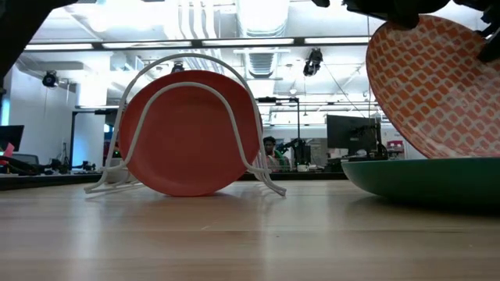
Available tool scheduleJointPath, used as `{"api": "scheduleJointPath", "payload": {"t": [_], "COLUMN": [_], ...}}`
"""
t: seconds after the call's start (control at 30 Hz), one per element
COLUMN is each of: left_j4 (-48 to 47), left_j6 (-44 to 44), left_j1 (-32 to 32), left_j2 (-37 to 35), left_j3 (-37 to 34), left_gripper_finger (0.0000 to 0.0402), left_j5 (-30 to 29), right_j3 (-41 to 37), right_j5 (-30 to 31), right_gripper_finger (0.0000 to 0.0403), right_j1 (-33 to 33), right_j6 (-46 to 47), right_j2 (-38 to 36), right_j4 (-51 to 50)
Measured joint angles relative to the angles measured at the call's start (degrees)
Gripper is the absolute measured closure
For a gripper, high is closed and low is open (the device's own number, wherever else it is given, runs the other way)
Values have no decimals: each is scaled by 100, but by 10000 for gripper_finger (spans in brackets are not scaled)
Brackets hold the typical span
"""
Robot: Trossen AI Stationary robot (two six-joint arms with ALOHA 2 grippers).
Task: Sort dishes
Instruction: Put the orange/white plate into the dish rack
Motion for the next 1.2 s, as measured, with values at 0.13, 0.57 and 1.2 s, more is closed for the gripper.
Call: {"api": "scheduleJointPath", "payload": {"t": [0.13,0.57,1.2], "left_j4": [31,384,422], "left_j6": [30,451,465], "left_j1": [-3,-38,-68], "left_j2": [0,4,2], "left_j3": [0,0,0], "left_gripper_finger": [397,398,401], "left_j5": [9,22,101], "right_j3": [-89,-382,-488], "right_j5": [2,60,173], "right_gripper_finger": [164,216,376], "right_j1": [0,-2,-5], "right_j6": [-252,-780,-1233], "right_j2": [2,0,-9], "right_j4": [185,649,879]}}
